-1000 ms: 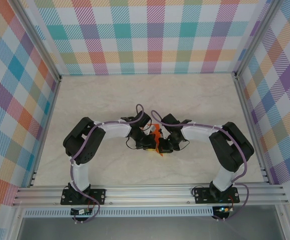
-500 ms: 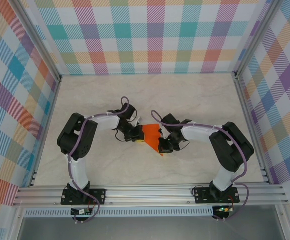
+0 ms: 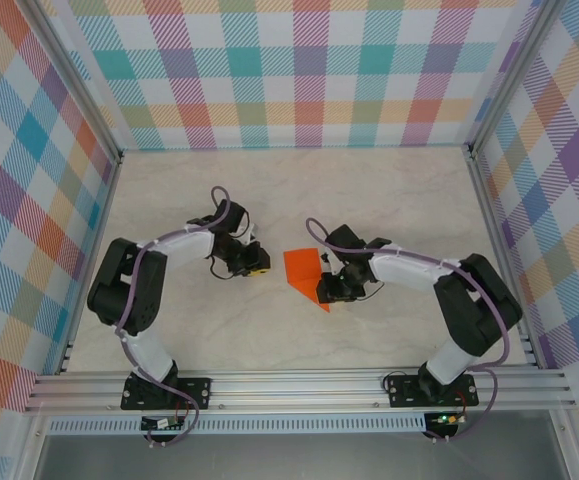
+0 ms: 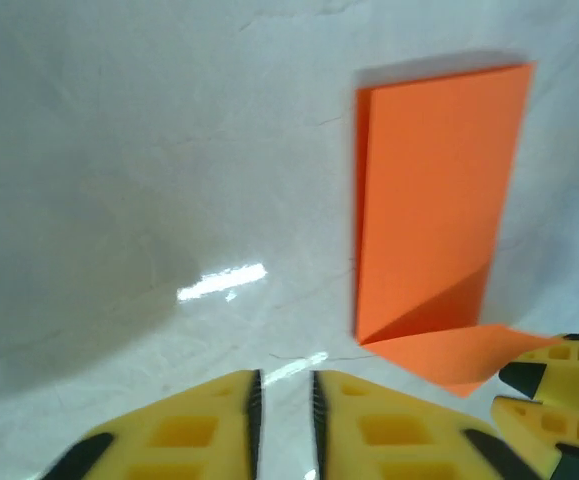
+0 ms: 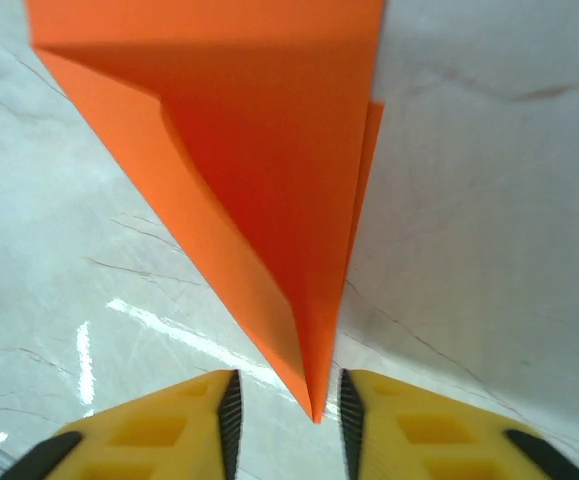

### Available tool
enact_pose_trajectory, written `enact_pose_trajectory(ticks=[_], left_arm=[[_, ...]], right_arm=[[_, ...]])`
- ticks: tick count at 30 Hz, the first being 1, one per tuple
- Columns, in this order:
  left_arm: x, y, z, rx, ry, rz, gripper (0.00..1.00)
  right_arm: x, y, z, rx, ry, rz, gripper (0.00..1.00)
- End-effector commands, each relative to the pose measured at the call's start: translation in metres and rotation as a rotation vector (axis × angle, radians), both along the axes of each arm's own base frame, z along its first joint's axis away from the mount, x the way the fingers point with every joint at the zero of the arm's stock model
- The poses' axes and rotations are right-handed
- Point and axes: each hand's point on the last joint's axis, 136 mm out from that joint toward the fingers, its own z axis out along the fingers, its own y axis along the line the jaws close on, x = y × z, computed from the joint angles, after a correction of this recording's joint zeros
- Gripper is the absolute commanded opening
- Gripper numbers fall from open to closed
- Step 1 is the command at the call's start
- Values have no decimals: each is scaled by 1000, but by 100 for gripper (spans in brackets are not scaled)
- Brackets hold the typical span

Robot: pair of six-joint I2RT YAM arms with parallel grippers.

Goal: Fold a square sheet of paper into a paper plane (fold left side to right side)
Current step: Third fold the triangle at the center of the table, then fourth fold the wing at the center of the table.

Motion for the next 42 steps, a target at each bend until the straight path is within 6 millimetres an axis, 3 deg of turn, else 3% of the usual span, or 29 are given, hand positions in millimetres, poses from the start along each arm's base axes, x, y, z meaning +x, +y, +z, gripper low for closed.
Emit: enact_pose_trajectory(ticks=[1, 7, 15, 21, 27, 33, 42], left_arm=[[-3, -4, 15, -64, -25, 64, 30], [-9, -29, 18, -129, -29, 59, 42], [-3, -60, 5, -139, -2, 19, 47], [7, -63, -6, -107, 3, 39, 48], [11, -76, -3, -146, 15, 20, 46], [17, -80, 2, -150, 10, 22, 40], [21, -82, 10, -151, 8, 25, 38]], right_arm=[[14, -10, 27, -38, -130, 9, 41], [15, -8, 36, -2, -191, 26, 46], [15, 4, 45, -40, -309, 86, 55], [8, 20, 54, -106, -457, 185, 60], [7, 42, 40, -143, -527, 291, 63], [15, 52, 26, -178, -562, 341, 63], [20, 50, 0, -245, -567, 361, 62]])
